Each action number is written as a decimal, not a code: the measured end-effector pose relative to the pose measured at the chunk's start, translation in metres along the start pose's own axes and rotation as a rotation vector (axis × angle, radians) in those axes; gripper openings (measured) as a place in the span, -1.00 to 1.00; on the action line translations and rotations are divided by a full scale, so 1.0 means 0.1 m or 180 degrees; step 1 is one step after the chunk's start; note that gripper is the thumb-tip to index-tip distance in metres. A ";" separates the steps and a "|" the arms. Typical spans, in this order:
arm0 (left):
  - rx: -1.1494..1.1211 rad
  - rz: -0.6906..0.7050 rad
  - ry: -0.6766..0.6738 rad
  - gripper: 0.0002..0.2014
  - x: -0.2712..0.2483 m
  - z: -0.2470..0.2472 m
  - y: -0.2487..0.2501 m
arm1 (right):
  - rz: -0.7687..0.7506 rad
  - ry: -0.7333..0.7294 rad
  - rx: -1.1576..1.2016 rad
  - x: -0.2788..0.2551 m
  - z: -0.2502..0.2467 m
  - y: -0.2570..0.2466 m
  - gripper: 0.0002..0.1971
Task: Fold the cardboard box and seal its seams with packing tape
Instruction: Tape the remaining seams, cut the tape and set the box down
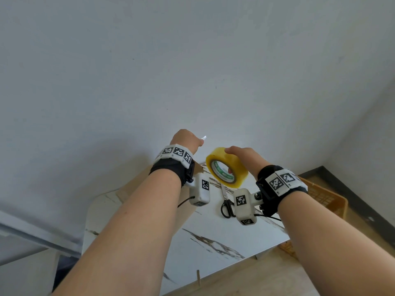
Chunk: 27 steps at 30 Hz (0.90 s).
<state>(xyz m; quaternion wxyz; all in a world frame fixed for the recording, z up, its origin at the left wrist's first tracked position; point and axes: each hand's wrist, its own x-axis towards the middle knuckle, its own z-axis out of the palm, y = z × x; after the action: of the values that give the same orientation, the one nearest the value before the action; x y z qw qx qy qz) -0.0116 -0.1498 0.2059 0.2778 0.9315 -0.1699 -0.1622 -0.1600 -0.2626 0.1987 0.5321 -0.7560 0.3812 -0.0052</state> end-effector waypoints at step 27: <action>0.0531 -0.0180 0.0166 -0.52 0.10 -0.20 -0.15 | 0.0201 -0.0046 -0.0640 -0.09 0.08 0.24 -0.56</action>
<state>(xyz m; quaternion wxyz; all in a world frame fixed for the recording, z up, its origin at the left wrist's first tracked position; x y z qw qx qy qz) 0.0086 -0.1331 0.2108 0.1988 0.9597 -0.1491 -0.1309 -0.1764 -0.2547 0.1798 0.4563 -0.7931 0.3996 0.0554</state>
